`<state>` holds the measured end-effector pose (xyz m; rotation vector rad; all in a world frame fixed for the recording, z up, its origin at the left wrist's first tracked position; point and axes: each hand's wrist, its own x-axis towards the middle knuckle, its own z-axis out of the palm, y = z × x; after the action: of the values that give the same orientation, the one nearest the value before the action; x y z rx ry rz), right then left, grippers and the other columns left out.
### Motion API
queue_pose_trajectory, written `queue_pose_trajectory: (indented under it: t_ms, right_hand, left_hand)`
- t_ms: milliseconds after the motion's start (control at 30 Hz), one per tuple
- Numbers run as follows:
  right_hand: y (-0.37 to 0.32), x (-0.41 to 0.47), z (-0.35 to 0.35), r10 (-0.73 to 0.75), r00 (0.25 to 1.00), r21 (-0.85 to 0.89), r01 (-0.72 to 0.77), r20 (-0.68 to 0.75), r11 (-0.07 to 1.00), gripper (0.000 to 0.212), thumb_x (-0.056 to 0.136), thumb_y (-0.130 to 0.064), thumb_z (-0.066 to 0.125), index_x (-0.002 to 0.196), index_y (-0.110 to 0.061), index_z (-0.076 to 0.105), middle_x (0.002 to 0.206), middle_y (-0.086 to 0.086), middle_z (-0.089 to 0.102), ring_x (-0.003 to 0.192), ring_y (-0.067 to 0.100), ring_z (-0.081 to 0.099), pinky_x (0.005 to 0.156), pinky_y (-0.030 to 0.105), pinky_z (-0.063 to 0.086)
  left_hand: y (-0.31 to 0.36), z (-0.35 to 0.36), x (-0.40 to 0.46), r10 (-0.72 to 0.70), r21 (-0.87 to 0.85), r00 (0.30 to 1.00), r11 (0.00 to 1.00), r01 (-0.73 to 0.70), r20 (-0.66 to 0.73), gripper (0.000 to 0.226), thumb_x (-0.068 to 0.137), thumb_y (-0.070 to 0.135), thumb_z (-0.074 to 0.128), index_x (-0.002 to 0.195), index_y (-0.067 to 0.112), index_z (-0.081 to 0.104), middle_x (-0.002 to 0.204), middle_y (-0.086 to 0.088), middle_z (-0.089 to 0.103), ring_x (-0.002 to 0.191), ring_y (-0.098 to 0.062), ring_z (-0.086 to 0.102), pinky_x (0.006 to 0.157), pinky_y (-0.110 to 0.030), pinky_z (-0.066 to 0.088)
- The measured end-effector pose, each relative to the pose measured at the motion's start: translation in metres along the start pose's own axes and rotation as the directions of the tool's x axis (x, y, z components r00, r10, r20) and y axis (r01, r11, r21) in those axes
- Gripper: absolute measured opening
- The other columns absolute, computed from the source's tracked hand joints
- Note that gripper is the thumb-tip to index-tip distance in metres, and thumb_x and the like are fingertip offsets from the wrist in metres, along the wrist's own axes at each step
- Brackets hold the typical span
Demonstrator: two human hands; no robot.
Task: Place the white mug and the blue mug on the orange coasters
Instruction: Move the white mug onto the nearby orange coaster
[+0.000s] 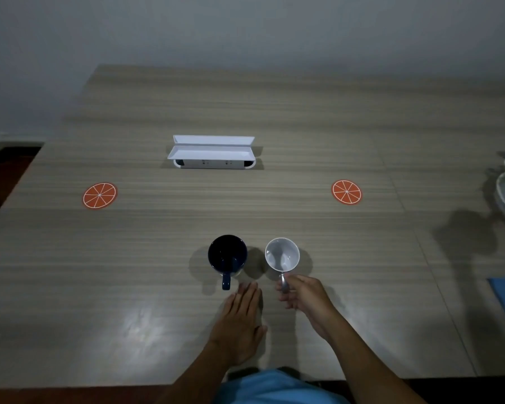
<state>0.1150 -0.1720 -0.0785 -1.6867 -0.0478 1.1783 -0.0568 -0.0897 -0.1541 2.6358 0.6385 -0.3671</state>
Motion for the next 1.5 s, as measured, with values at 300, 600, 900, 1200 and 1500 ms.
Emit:
queue_pose_trajectory:
  t_ms: [300,600,900,1200,1500]
  right_hand:
    - [0.000,-0.002,-0.021,-0.091,0.981,0.104,0.109,-0.171,0.989,0.026,0.099,-0.015,0.054,0.081,-0.002,0.068,0.070,0.011,0.065,0.056,0.020,0.053,0.055,0.032,0.043]
    - [-0.029,0.001,-0.066,-0.144,0.919,0.143,0.209,-0.368,0.967,0.024,0.099,-0.017,0.056,0.083,-0.006,0.071,0.069,0.007,0.066,0.062,0.022,0.052,0.056,0.033,0.041]
    - [-0.059,0.046,-0.099,-0.151,0.877,0.121,0.229,-0.455,0.966,0.026,0.098,-0.014,0.055,0.076,-0.011,0.070,0.074,0.008,0.067,0.061,0.020,0.054,0.058,0.033,0.041]
    - [-0.094,0.113,-0.135,-0.238,0.829,0.111,0.336,-0.507,0.935,0.033,0.097,-0.010,0.055,0.067,-0.019,0.067,0.069,0.001,0.064,0.062,0.015,0.050,0.059,0.032,0.040]
    - [-0.130,0.163,-0.149,-0.245,0.787,0.179,0.408,-0.567,0.895,0.039,0.097,-0.013,0.055,0.065,-0.025,0.072,0.066,-0.006,0.066,0.064,0.015,0.050,0.059,0.027,0.040]
  left_hand:
    - [0.026,-0.018,0.017,-0.007,-0.094,0.991,0.996,-0.006,-0.131,0.073,0.100,0.051,0.025,0.159,0.015,-0.001,0.167,0.000,-0.008,0.154,-0.020,-0.014,0.125,-0.036,-0.010]
    - [0.049,-0.038,0.088,-0.089,-0.151,0.988,0.986,0.070,-0.125,0.068,0.102,0.045,0.028,0.159,0.017,0.001,0.170,-0.002,0.000,0.155,-0.020,-0.011,0.127,-0.045,-0.001]
    - [0.064,-0.059,0.206,-0.337,-0.169,0.923,0.936,0.309,-0.183,0.076,0.096,0.064,0.026,0.157,0.020,0.014,0.169,-0.004,0.012,0.156,-0.030,0.003,0.117,-0.068,0.007]
    - [0.063,-0.044,0.218,-0.403,-0.156,0.869,0.915,0.373,-0.287,0.078,0.092,0.066,0.041,0.156,0.027,0.023,0.167,0.003,0.023,0.155,-0.024,0.011,0.119,-0.065,0.009]
    - [0.063,-0.045,0.219,-0.423,-0.182,0.867,0.904,0.386,-0.264,0.078,0.091,0.064,0.044,0.157,0.028,0.021,0.167,0.004,0.021,0.156,-0.022,0.008,0.120,-0.064,0.009]
